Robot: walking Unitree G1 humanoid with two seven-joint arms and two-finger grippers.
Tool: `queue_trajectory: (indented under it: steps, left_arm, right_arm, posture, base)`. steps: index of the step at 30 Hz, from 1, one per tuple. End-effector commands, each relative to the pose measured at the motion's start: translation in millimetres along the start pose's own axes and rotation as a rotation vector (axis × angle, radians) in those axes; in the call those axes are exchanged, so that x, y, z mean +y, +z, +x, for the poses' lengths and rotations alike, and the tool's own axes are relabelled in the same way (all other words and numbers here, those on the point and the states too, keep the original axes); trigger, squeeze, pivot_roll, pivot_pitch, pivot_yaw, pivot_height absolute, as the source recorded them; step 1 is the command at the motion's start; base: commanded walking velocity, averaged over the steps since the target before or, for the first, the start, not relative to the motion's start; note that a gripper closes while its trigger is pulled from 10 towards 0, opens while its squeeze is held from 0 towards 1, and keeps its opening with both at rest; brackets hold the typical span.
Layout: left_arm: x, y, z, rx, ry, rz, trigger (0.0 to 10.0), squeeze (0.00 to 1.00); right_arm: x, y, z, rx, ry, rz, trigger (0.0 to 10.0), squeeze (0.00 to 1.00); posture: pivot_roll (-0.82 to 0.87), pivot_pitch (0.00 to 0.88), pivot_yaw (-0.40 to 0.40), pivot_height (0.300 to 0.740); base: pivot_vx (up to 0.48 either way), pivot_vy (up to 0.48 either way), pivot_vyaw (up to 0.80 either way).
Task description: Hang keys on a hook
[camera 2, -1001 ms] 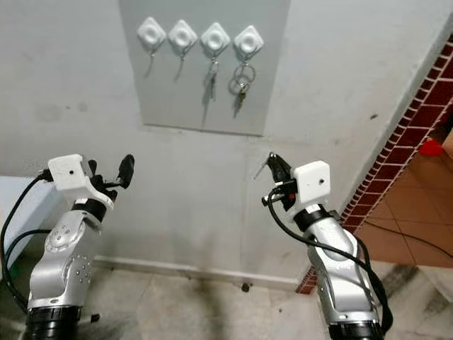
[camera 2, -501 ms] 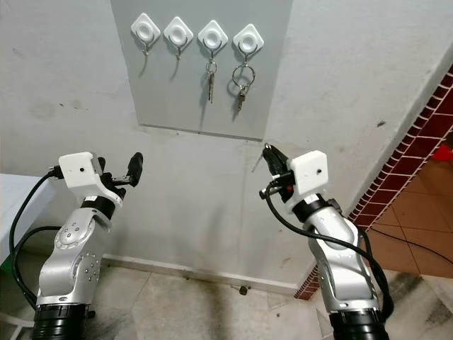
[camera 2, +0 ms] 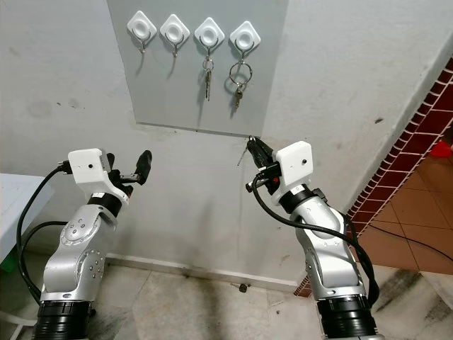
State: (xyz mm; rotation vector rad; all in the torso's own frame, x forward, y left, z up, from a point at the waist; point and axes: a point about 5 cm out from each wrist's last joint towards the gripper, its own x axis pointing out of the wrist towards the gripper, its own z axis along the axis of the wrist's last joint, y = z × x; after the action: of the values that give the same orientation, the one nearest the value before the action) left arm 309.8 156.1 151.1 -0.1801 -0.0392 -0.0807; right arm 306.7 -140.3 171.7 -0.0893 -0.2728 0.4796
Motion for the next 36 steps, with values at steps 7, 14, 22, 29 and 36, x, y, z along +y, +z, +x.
queue_trajectory:
  steps: [7, 14, 22, 29, 36]
  left_arm:
    - [0.1, 3, 1.3, -0.002, -0.006, 0.005, 10.0, 0.0]
    - [-0.3, 3, 0.6, -0.002, -0.009, 0.006, 10.0, 0.0]
    - [-0.4, 3, 0.3, 0.002, -0.009, 0.014, 10.0, 0.0]
    - [-12.1, 0, 2.9, 0.024, -0.085, 0.07, 10.0, 0.0]
    - [-20.6, 2, 6.2, 0.026, -0.139, 0.076, 10.0, 0.0]
  right_arm:
    - [0.3, -1, -1.8, -0.006, -0.003, 0.006, 10.0, 0.0]
    - [1.2, -1, -2.9, -0.005, -0.004, 0.011, 10.0, 0.0]
    - [2.9, -2, -3.3, -0.006, -0.001, 0.015, 10.0, 0.0]
    - [-1.5, -3, -3.1, -0.005, -0.024, 0.02, 10.0, 0.0]
    - [-6.0, -2, -1.5, -0.012, -0.068, 0.019, 10.0, 0.0]
  posture:
    - [0.02, 0.014, -0.034, 0.74]
    - [0.02, 0.01, -0.033, 0.74]
    - [0.02, 0.006, -0.03, 0.74]
    - [0.02, 0.001, -0.027, 0.74]
    - [0.02, 0.006, -0.006, 0.74]
  base:
    - [0.0, 0.411, 0.0]
    - [0.0, 0.422, 0.0]
    - [0.0, 0.19, 0.0]
    - [0.0, 0.0, 0.0]
    - [0.0, 0.0, 0.0]
